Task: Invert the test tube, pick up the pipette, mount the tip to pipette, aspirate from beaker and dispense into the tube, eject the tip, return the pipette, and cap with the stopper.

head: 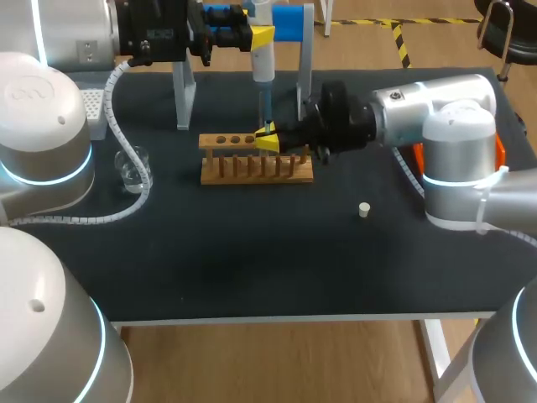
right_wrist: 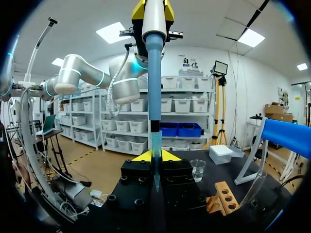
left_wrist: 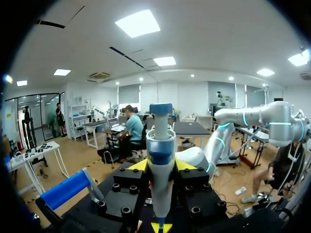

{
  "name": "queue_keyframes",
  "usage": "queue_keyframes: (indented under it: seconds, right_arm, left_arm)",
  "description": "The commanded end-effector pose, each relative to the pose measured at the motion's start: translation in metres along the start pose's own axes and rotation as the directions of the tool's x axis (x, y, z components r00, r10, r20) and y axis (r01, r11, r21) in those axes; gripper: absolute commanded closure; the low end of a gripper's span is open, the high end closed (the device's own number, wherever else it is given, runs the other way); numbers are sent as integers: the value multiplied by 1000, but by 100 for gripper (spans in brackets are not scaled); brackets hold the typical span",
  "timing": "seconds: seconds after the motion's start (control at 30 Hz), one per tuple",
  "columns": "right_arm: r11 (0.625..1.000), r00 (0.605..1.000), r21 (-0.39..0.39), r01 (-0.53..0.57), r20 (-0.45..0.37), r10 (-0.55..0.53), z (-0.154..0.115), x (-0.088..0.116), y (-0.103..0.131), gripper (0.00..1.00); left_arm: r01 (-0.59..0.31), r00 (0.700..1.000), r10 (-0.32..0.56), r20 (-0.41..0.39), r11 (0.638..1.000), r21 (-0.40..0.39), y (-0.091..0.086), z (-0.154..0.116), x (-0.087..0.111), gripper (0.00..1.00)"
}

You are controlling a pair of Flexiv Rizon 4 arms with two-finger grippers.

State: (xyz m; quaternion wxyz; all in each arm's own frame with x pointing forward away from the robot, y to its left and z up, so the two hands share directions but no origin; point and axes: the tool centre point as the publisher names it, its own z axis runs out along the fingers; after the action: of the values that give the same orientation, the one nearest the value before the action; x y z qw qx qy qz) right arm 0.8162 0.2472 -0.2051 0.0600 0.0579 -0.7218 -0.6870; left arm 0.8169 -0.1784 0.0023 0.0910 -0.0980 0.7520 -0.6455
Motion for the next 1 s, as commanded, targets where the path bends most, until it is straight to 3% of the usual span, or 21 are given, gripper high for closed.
queue_keyframes:
  seconds: [0.03,0.43,1.0]
  right_arm:
    - [1000,1000,7,1,3,-1,0,0,3,100]
    - [999,1000,49,3,26,-4,-2,-4,-1,100]
    - [999,1000,33,1,16,-1,0,-1,-3,100]
  left_arm:
    - [0,1000,0,-2,1000,-2,2,-1,0,100]
    - [0,1000,0,-2,1000,-2,2,-1,0,100]
    - [0,1000,0,-2,1000,-2,2,-1,0,100]
